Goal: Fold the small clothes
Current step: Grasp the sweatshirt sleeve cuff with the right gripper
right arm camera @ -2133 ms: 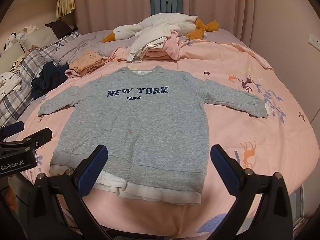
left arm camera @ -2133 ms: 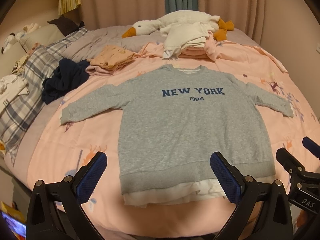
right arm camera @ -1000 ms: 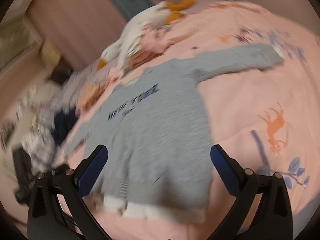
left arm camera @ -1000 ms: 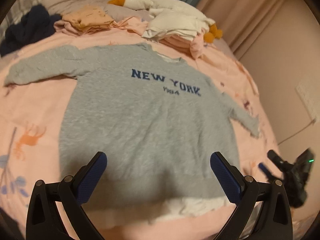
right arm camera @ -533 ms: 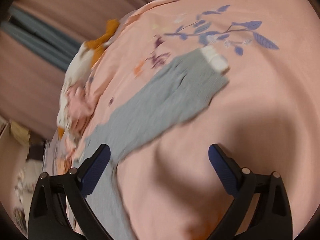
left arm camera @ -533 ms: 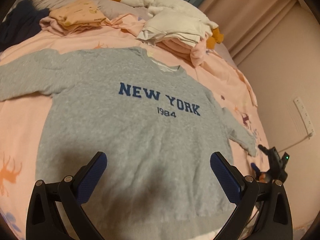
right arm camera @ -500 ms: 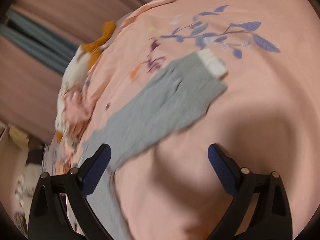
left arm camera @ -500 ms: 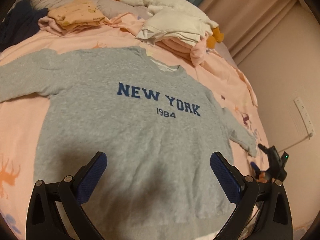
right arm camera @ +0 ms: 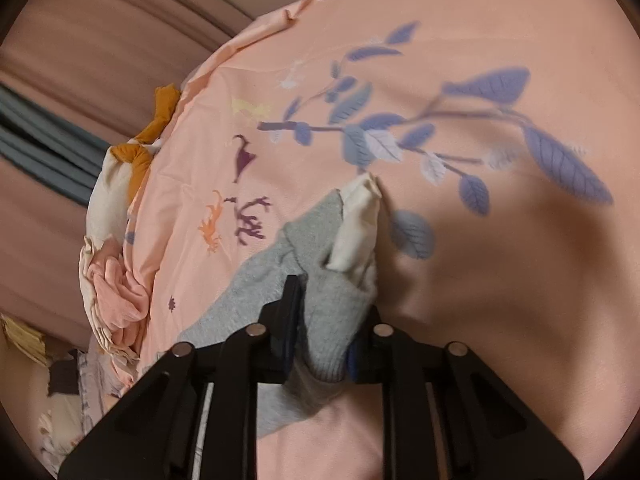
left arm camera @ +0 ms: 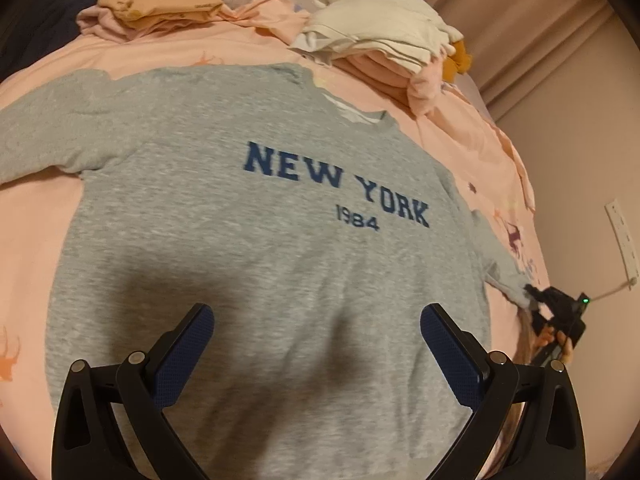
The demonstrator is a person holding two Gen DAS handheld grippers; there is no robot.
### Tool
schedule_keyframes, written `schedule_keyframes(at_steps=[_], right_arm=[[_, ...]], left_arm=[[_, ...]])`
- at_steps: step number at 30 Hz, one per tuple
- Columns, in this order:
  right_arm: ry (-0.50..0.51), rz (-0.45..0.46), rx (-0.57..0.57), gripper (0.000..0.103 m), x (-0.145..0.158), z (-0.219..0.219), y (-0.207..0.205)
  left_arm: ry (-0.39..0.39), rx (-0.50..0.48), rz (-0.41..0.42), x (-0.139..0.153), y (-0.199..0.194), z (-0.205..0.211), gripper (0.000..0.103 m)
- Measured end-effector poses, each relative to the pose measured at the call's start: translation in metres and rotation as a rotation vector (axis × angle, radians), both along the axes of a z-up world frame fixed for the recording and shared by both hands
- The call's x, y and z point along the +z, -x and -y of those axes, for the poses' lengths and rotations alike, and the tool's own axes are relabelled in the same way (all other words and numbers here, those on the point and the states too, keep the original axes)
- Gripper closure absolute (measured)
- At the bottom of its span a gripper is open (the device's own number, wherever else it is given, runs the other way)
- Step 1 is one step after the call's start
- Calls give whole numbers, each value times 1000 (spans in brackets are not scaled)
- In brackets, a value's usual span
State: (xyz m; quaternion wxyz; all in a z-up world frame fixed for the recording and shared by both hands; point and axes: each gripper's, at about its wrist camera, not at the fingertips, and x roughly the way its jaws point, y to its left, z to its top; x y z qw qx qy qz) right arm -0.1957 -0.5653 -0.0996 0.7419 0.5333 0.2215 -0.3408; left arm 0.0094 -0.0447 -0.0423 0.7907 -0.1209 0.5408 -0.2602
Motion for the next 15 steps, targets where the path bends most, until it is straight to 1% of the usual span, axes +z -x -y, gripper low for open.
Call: schedule_keyframes(at_steps=[2, 5, 7, 10, 12, 15], right_arm=[[93, -39, 38, 87, 23, -6, -8], [242, -67, 129, 87, 69, -23, -30], [325, -90, 190, 87, 99, -40, -50], [451, -114, 303, 87, 143, -78, -90], [516, -134, 370, 87, 159, -104, -119], [653, -214, 471, 87, 172, -156, -165]], left_arm=[[2, 17, -1, 0, -2, -8, 1], [-7, 63, 0, 0, -5, -27, 1], [-6, 103, -5, 0, -7, -42, 1], [26, 164, -26, -1, -9, -70, 1], [36, 197, -36, -2, -10, -86, 1], [45, 246, -35, -2, -10, -113, 1]])
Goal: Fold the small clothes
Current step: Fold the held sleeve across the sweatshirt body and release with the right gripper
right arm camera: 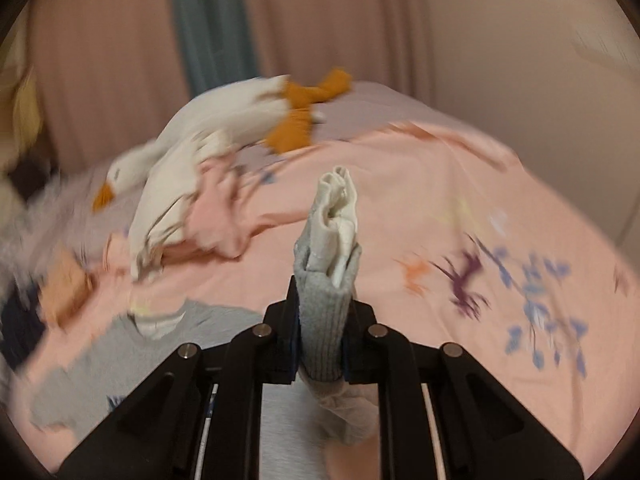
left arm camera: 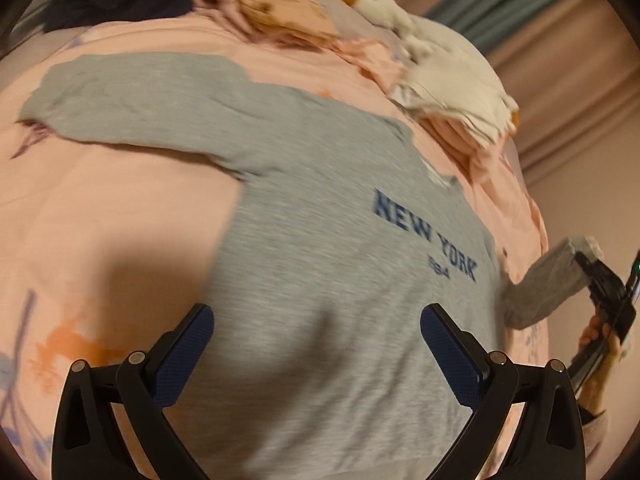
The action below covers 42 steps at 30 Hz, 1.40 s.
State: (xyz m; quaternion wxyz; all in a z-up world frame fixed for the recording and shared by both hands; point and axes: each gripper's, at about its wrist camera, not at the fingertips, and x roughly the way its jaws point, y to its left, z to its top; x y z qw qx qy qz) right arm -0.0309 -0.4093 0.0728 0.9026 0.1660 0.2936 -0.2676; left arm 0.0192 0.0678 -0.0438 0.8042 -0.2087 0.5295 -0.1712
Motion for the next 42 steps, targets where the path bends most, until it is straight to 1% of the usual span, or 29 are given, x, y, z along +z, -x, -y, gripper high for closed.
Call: schedule_keyframes(at_steps=[2, 4, 5, 7, 8, 10, 11, 12, 13, 14, 16, 17, 19, 20, 22, 24, 25, 26, 27, 28, 29, 32, 34, 36, 38, 39, 40, 41, 42], right_arm=[[79, -54, 74, 87, -3, -39, -28], [141, -99, 135, 87, -12, -73, -47], [184, -136, 177, 87, -21, -97, -60], [245, -195, 233, 87, -38, -125, -77], [277, -236, 275, 87, -54, -144, -86], [314, -294, 326, 87, -76, -165, -96], [344, -342, 362, 83, -94, -179, -101], [365, -371, 386, 80, -102, -189, -104], [387, -409, 419, 70, -115, -197, -106], [395, -439, 437, 57, -124, -202, -106], [385, -455, 459, 44, -128, -205, -103], [368, -433, 486, 43, -124, -204, -96], [323, -389, 517, 40, -112, -198, -86], [246, -334, 539, 40, -100, -187, -75], [114, -243, 539, 37, -89, -168, -59], [-16, -143, 464, 36, -79, -133, -39], [-75, -110, 391, 36, -78, -109, -29], [-103, -98, 332, 37, -80, -94, -23], [-127, -101, 264, 38, -84, -76, -19], [-151, -118, 174, 43, -91, -54, -15], [-171, -129, 112, 51, -99, -37, -12], [-243, -138, 29, 54, -119, -6, -11], [-297, -134, 17, 54, -131, 6, -15], [-327, -127, 23, 56, -136, 9, -23], [-346, -140, 54, 67, -145, 8, -33], [-343, -176, 60, 69, -151, 8, -40], [-335, -207, 55, 71, -153, 14, -42], [-327, -216, 49, 69, -154, 15, -45], [-336, -188, 50, 68, -151, 18, -42]], left_arm=[[3, 36, -3, -1, -1, -16, 1], [6, 62, -11, -2, -4, -28, 1], [7, 71, -13, -3, -5, -33, 1], [5, 88, -19, -6, -8, -44, 1], [3, 94, -21, -8, -9, -47, 1], [-3, 105, -25, -11, -13, -54, 1], [-8, 109, -28, -12, -15, -55, 1], [-15, 113, -35, -14, -19, -57, 1], [-21, 116, -41, -15, -22, -59, 1], [-24, 119, -45, -16, -24, -60, 1], [-21, 130, -38, -17, -28, -65, 1], [-14, 139, -38, -17, -31, -69, 1], [24, 153, -39, -17, -36, -77, 1], [40, 162, -40, -17, -38, -81, 1], [64, 176, -33, -15, -40, -88, 1], [58, 189, -23, -12, -41, -94, 1], [50, 194, -20, -11, -41, -96, 1], [46, 199, -19, -11, -42, -99, 1], [46, 205, -21, -11, -43, -102, 1], [47, 211, -25, -12, -44, -105, 1], [45, 221, -30, -13, -46, -107, 1], [54, 250, -31, -16, -52, -114, 1], [84, 273, -37, -18, -58, -117, 1], [104, 288, -41, -20, -65, -118, 1], [110, 300, -54, -24, -71, -117, 1], [107, 304, -63, -25, -73, -117, 1], [105, 306, -71, -26, -75, -116, 1], [103, 307, -78, -28, -77, -114, 1], [101, 304, -79, -29, -77, -115, 1]])
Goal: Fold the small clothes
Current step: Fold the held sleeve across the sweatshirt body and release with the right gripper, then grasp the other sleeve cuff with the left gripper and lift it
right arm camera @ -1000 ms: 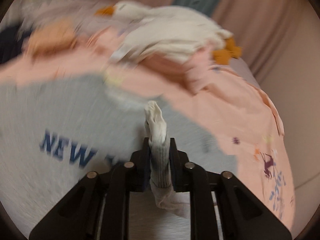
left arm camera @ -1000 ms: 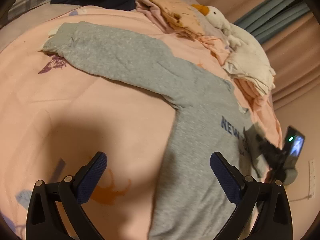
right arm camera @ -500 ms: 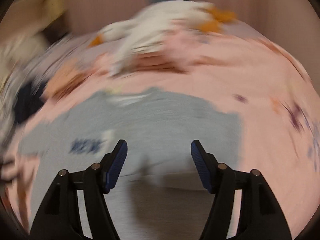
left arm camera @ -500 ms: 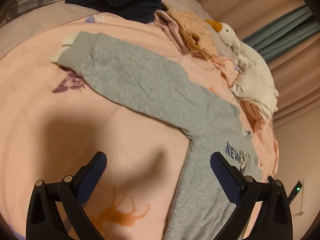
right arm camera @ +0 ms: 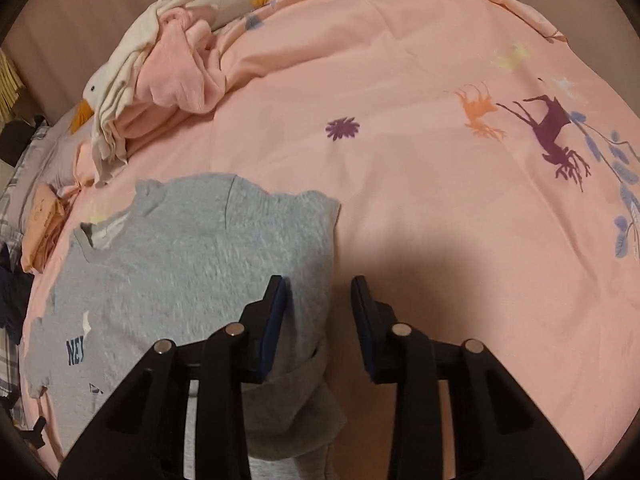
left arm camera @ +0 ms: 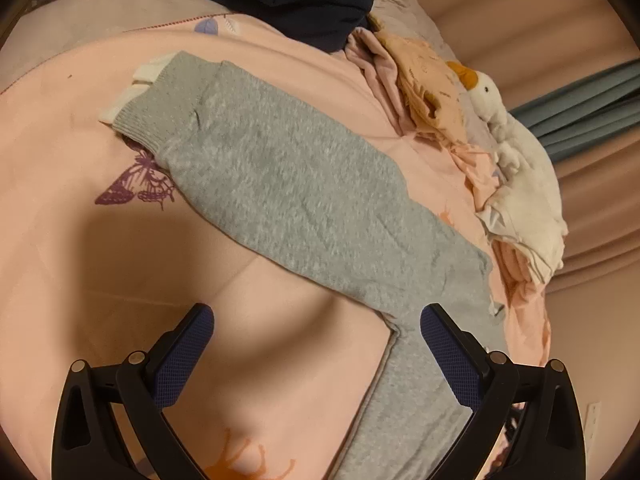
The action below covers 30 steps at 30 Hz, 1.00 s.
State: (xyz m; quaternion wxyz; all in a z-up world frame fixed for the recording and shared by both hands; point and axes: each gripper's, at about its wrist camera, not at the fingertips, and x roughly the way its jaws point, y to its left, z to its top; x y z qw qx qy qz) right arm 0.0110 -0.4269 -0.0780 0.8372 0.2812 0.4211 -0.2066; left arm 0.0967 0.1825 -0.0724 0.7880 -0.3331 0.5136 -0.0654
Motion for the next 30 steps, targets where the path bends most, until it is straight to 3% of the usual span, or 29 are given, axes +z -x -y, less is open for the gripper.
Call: schedule_keyframes(at_steps=[3, 7, 9, 11, 13, 15, 18, 20, 24, 26, 28, 30], right_arm=[[-91, 136, -26, 62, 6, 12, 16], [-154, 122, -46, 59, -7, 21, 14], [-183, 134, -34, 64, -9, 21, 16], [-180, 145, 1, 85, -9, 14, 12], [-110, 124, 31, 96, -5, 6, 7], [-84, 122, 39, 97, -1, 6, 7], [-212, 195, -40, 98, -7, 31, 21], [-244, 174, -103, 99, -17, 45, 26], [-210, 149, -151, 98, -23, 52, 32], [-120, 120, -156, 94, -10, 43, 34], [-10, 168, -89, 94, 15, 23, 36], [-7, 234, 12, 89, 33, 2, 36]], left_arm=[[-18, -8, -4, -3, -3, 2, 1], [-18, 4, -8, -5, -4, 2, 1], [-14, 12, -9, -6, -5, 2, 1], [-11, 18, -12, -6, -7, 1, 1], [-6, 26, -15, -5, -10, -1, 1], [4, 41, -15, -5, -12, -5, 1], [12, 60, -12, -4, -13, -11, 1], [24, 75, -12, -5, -13, -17, 1], [93, 115, -6, -10, -14, -32, 1], [140, 144, 4, -11, -13, -40, 1], [202, 176, 22, -13, -15, -50, 1], [259, 212, 27, -18, -17, -58, 1]])
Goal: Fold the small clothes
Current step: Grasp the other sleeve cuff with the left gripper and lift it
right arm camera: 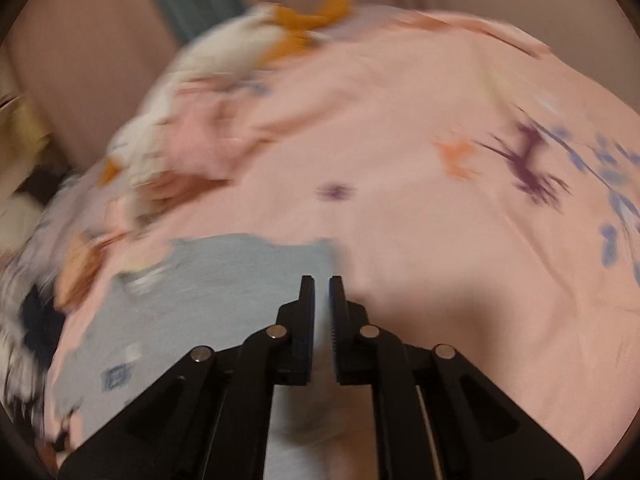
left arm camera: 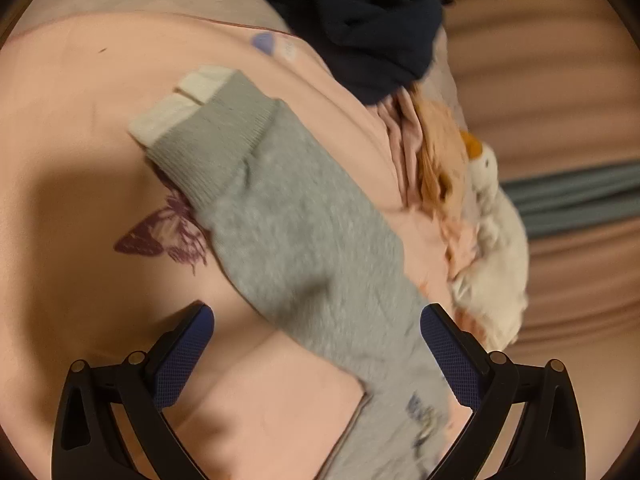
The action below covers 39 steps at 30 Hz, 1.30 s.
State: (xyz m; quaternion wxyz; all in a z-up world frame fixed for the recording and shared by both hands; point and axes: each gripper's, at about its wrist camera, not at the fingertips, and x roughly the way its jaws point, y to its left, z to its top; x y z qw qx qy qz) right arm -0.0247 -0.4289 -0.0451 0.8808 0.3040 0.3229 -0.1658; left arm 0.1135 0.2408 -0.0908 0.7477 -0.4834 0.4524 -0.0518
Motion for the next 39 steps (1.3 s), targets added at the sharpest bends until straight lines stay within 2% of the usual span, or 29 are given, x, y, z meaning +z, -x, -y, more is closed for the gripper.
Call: schedule_keyframes(at_steps=[1, 2, 4, 7, 8, 9, 13, 16, 17, 18, 19, 20, 22, 24, 27, 29, 31, 35, 39], right_arm=[[-18, 19, 57, 83, 3, -10, -2], [-31, 18, 118, 82, 4, -23, -6], [-30, -27, 167, 82, -4, -40, -15], [-10, -123, 167, 82, -25, -51, -24], [-4, -163, 153, 87, -33, -51, -25], [-6, -176, 142, 87, -38, -51, -24], [-23, -123, 118, 81, -30, -52, -11], [15, -106, 128, 78, -18, -61, -5], [21, -93, 135, 77, -14, -63, -2], [24, -84, 139, 77, -11, -66, 0], [28, -70, 144, 76, -8, -68, 3], [29, -58, 150, 76, -6, -69, 6], [29, -40, 164, 74, -2, -73, 9], [26, -27, 176, 74, 0, -76, 11], [28, -17, 191, 73, 2, -81, 14], [22, -7, 202, 72, 2, -84, 16], [10, 6, 207, 69, 2, -86, 19], [1, 26, 228, 69, 3, -94, 24], [-7, 25, 242, 68, -1, -96, 27]], left_arm=[[25, 10, 7, -2, -1, -4, 1], [42, 22, 12, -4, -3, -7, 1], [61, 59, 30, -5, -5, -14, 1], [53, 114, 54, -4, -11, -28, 1], [42, 122, 54, -4, -14, -31, 1], [24, 130, 48, -4, -17, -36, 1], [-11, 162, 40, -3, -30, -47, 8], [-39, 186, 21, -6, -36, -50, 33], [-49, 181, 12, -7, -38, -51, 51], [-76, 169, -14, -9, -42, -49, 75], [-104, 155, -34, -10, -44, -48, 84], [-135, 139, -46, -9, -46, -45, 85], [-260, 106, -46, 6, -47, -32, 88], [-387, 41, 22, 34, -48, -7, 89], [-512, -91, 166, 79, -44, 47, 89], [-557, -189, 257, 105, -38, 92, 89], [-571, -273, 317, 120, -31, 132, 89], [-601, -459, 375, 125, -16, 219, 89], [-643, -614, 366, 99, -4, 294, 89]])
